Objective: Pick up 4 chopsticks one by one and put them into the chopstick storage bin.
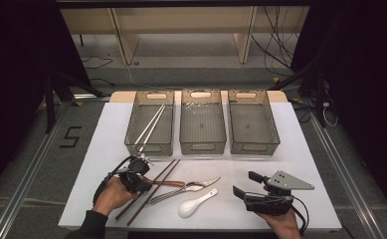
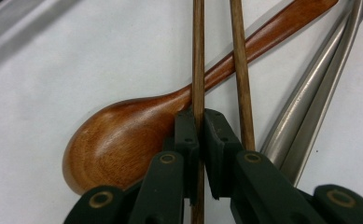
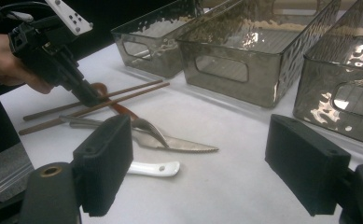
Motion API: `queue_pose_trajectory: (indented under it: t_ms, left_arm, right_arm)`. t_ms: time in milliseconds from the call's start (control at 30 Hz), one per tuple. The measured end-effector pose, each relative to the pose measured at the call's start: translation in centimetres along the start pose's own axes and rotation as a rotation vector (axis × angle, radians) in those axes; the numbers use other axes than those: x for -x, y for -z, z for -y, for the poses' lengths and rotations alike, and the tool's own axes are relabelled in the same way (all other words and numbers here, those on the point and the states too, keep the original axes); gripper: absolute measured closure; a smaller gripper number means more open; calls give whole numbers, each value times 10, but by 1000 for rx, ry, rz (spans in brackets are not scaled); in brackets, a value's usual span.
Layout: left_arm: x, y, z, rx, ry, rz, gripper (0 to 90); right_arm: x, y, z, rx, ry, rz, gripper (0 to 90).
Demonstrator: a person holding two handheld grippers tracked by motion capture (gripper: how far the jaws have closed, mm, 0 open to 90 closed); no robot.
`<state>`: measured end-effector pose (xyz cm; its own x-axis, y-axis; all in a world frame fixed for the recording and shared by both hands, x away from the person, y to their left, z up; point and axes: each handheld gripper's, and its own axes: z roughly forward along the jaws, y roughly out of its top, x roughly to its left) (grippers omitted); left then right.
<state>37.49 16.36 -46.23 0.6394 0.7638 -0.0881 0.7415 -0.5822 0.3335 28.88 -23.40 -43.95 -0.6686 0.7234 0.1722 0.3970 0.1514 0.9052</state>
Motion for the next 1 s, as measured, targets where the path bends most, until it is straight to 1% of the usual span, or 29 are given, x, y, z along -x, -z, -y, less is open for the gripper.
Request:
queue_pose_trajectory:
  t_ms: [133, 200, 367, 467, 567, 633, 1000]
  left_arm:
    - [-1, 4, 0, 8, -8, 5, 844]
    - [-1, 6, 0, 16, 0, 10, 844]
    - [-3, 9, -1, 25, -9, 15, 843]
    - [-2, 11, 0, 35, -1, 20, 844]
    - [-4, 12, 0, 33, -11, 21, 844]
    - [-4, 14, 0, 37, -10, 26, 844]
    - [-5, 20, -1, 69, -11, 23, 844]
  right_arm:
    - [0, 0, 0, -3, 0, -1, 238]
    - [0, 0, 0, -3, -1, 0, 237]
    - [0, 0, 0, -4, -1, 0, 238]
    - [0, 0, 0, -3, -1, 0, 238]
    - [0, 0, 0, -5, -2, -1, 238]
    - [0, 0, 0, -4, -2, -1, 238]
    - [0, 0, 0, -3, -4, -1, 238]
